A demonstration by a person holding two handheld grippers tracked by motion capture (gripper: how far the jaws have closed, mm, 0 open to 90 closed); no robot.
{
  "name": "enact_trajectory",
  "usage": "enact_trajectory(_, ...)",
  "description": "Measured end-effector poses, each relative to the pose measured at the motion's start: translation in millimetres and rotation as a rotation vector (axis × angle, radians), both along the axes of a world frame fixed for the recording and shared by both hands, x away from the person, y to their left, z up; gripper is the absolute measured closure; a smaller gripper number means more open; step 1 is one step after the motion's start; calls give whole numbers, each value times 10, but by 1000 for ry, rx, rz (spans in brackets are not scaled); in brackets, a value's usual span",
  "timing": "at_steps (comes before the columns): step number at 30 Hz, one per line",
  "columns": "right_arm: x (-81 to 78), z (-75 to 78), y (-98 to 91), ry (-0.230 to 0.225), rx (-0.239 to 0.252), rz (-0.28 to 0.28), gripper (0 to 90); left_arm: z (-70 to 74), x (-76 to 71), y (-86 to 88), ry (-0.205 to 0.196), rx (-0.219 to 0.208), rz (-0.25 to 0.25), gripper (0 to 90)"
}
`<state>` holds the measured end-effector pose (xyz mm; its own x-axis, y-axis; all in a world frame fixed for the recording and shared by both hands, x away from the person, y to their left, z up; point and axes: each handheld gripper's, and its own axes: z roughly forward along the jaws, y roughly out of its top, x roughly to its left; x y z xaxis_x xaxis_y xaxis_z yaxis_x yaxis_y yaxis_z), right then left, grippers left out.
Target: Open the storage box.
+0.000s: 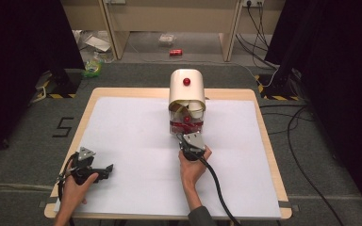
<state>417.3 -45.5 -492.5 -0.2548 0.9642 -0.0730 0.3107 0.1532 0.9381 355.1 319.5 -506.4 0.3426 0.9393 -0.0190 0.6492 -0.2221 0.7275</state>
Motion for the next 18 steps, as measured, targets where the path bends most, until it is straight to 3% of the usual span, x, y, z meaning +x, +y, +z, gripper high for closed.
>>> enact_trajectory(9, 1, -5, 89, 2, -19, -60, 732, 1, -4, -4, -3, 5, 0, 1)
enact_trajectory(11, 2, -2, 110, 9, 6, -83, 734, 0, -1, -1, -1, 1, 1, 0)
enact_trajectory(18, 0, -3, 125, 9, -5, -91, 737, 1, -4, -4, -3, 6, 0, 1)
